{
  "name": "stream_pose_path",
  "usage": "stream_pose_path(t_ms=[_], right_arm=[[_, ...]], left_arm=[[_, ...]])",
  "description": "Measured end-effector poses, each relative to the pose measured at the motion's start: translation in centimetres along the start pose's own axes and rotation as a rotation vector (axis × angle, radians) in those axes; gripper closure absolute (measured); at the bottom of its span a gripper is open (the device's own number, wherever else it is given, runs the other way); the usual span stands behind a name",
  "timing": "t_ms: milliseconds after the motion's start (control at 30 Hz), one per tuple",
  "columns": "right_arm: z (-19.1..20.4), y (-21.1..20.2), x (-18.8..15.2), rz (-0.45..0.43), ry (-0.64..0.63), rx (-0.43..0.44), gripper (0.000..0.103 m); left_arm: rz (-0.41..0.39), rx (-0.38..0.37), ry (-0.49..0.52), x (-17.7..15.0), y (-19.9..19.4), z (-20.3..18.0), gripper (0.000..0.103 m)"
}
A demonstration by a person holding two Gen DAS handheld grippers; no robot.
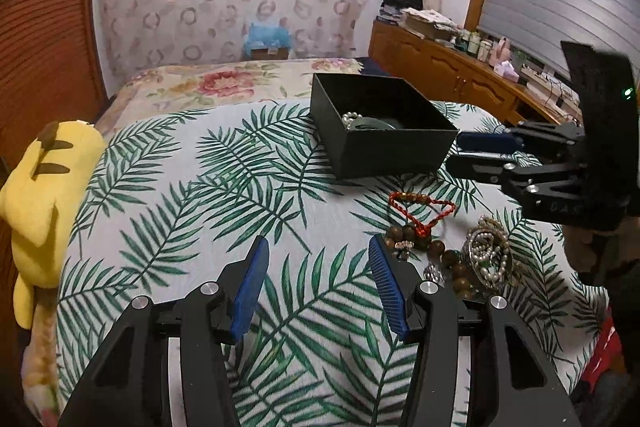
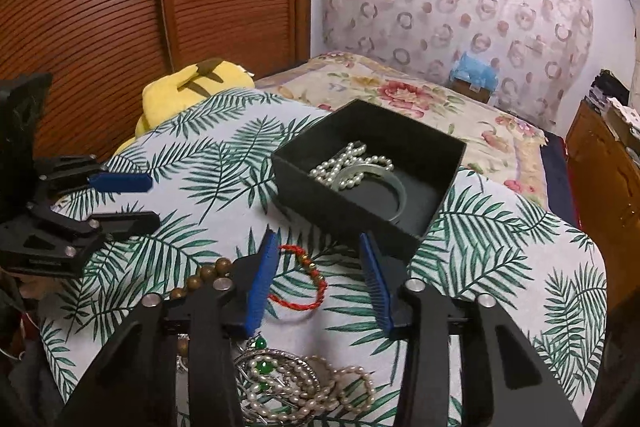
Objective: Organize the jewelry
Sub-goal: 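Grasp the red string bracelet with the right gripper, then grasp the brown wooden bead bracelet with the left gripper while the right gripper holds the red bracelet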
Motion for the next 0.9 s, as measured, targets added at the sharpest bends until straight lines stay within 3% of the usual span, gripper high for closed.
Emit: stream_pose_path(t_ms=[167,367,533,633,900], right_arm=[[-0.9,2.4,-1.0,0.059,0.039,0.013,0.072],[-1.0,4.5,-1.7,0.113,0.058,0.054,0.074],[-0.4,5.5,-2.1,0.152,0.03,0.034,0.079],[-0.5,5.3,-2.1,0.159,0.03,0.029,0.095],[-0.6,2.1,-2.3,0.078,0.072,0.03,0.095]], left_arm=[[-0.015,0.0,-0.006,-0.8,-1.1,0.3,0.053],[-0.02,-0.005,-0.013,-1.5,-1.8,0.3,0.053],[-0.026,-0.014,-0.015,-1.6,-2.6,0.1,0.053],[-0.029,-0.012,-0.011,-1.6,-2.9,0.1,0.053],[0.007,-0.032,-0.003,-2.1,-1.8,-0.5,0.053]])
Point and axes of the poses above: each gripper's, at about its wrist camera, not at the fingertips, and y roughly the way its jaws point, z to its left, x to its top, the point moved 5 cm from there along y, roughly the way its jaws point, and after that the axes turned 4 degrees about x, right-handed, at the moved point
